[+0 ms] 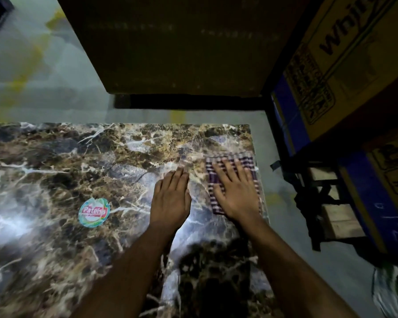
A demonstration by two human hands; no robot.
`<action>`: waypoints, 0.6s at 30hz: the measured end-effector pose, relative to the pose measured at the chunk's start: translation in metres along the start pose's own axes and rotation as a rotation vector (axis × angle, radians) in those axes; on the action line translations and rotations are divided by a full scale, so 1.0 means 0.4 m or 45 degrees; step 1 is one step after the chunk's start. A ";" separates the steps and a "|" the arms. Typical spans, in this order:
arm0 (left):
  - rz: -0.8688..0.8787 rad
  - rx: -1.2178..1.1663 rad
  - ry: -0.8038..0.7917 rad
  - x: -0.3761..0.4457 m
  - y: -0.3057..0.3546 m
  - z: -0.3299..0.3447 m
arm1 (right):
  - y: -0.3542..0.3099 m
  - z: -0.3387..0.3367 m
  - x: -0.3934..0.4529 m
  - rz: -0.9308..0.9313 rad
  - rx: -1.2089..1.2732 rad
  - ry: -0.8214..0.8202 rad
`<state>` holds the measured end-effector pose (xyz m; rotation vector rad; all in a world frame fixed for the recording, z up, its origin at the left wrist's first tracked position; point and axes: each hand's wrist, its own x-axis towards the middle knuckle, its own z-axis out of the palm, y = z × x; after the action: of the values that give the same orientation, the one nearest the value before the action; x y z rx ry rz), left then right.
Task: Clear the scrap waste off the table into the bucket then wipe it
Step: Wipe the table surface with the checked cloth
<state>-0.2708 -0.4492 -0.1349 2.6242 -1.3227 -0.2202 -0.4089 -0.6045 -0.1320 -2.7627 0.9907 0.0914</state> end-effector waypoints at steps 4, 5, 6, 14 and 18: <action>0.019 0.045 -0.003 -0.091 0.012 0.010 | 0.031 0.002 0.013 0.185 0.000 0.049; 0.033 0.054 -0.014 -0.110 0.015 0.013 | 0.010 0.004 0.034 0.190 0.010 0.048; 0.043 0.064 -0.017 -0.128 0.018 0.018 | -0.017 0.008 0.046 0.162 0.014 0.034; -0.005 -0.042 -0.023 -0.268 0.020 0.013 | -0.024 0.040 -0.302 0.096 -0.001 0.016; 0.049 0.019 -0.008 -0.349 0.020 0.025 | -0.009 0.042 -0.272 0.276 -0.007 0.046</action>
<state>-0.3618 -0.3423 -0.1364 2.6094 -1.3812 -0.2139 -0.4903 -0.5305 -0.1341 -2.6608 1.2988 0.0771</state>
